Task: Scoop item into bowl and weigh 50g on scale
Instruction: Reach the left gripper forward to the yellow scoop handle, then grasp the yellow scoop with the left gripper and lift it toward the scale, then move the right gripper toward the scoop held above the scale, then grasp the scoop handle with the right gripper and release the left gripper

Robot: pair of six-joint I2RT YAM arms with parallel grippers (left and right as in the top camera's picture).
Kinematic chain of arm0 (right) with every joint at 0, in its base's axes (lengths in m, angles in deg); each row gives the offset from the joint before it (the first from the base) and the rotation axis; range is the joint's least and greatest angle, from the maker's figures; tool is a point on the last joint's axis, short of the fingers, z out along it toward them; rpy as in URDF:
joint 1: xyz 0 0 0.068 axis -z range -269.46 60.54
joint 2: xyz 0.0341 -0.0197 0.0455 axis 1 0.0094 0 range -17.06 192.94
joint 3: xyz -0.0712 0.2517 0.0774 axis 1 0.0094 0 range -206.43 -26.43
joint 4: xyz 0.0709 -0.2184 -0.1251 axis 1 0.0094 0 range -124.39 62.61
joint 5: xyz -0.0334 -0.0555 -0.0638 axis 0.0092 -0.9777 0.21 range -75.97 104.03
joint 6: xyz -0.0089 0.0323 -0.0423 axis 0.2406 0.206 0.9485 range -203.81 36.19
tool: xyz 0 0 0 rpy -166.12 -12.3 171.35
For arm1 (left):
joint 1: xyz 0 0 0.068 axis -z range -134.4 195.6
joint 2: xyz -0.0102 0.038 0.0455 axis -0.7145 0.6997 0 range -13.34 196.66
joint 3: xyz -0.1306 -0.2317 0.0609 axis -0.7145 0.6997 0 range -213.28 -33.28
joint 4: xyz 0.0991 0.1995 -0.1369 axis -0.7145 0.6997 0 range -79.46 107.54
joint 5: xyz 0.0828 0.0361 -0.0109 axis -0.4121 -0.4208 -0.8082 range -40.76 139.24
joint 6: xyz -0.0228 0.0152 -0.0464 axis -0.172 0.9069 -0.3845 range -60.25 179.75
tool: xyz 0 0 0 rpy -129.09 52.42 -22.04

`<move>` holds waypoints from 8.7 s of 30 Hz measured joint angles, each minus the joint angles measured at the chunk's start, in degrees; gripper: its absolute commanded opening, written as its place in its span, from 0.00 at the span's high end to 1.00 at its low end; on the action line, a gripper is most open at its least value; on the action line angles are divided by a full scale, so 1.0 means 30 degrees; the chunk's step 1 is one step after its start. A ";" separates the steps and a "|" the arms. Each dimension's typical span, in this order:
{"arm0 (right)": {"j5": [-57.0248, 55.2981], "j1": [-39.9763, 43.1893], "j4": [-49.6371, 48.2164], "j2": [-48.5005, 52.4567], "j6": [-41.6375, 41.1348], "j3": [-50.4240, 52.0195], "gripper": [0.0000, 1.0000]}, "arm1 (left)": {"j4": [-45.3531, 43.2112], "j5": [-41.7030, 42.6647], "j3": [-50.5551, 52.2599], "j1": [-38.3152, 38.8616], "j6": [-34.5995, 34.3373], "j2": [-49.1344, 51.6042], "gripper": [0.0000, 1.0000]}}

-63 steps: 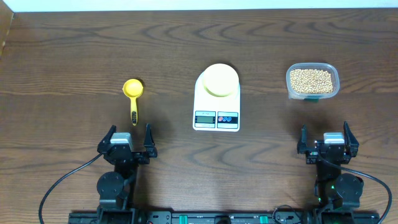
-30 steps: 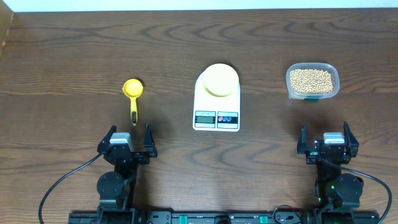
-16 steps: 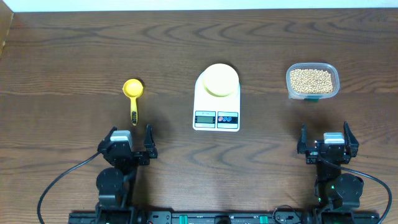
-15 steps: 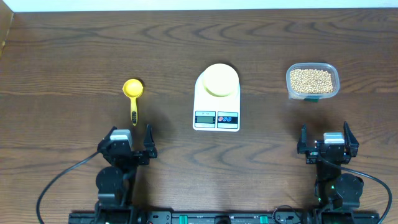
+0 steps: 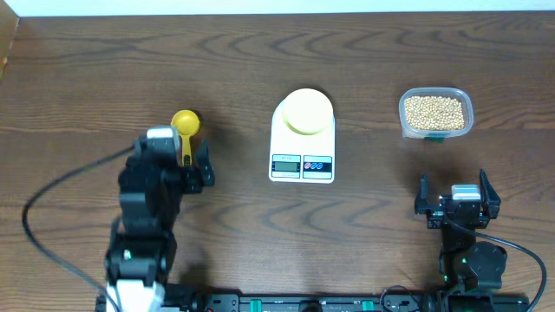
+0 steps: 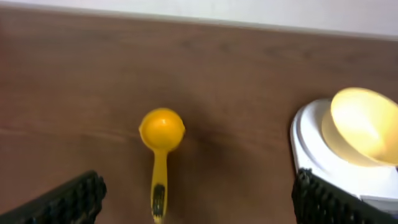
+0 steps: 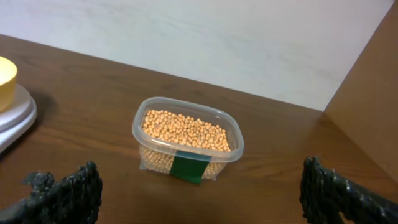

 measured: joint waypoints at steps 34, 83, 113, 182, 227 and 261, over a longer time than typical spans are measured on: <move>-0.0007 0.0000 0.0000 0.0000 0.0007 0.0000 0.01 | 0.8196 0.3738 -1.5001 -0.4707 0.4619 1.9875 0.49; -0.0007 0.0000 0.0007 0.0000 0.0007 0.0000 0.01 | 0.6411 0.3140 -1.5074 -0.2980 0.0692 1.5941 0.93; -0.0007 0.0000 0.0000 0.0000 0.0007 0.0000 0.01 | 0.7941 0.3198 -1.5344 0.3191 -0.0386 1.2291 0.93; 1.1293 0.0000 -0.3592 0.7140 -1.6466 -0.4874 0.01 | 0.7264 0.3184 -1.5110 0.3417 -1.9125 1.2298 0.92; 1.6123 -0.4721 -0.7861 2.4647 -1.9890 -1.5511 0.65 | 0.4044 0.2929 -1.5103 0.9296 -2.4509 1.4957 0.93; 1.5635 -0.4896 -0.6943 2.4647 -1.7915 -1.5518 0.99 | 0.4575 0.3031 -1.5103 0.9566 -2.4494 1.4957 0.92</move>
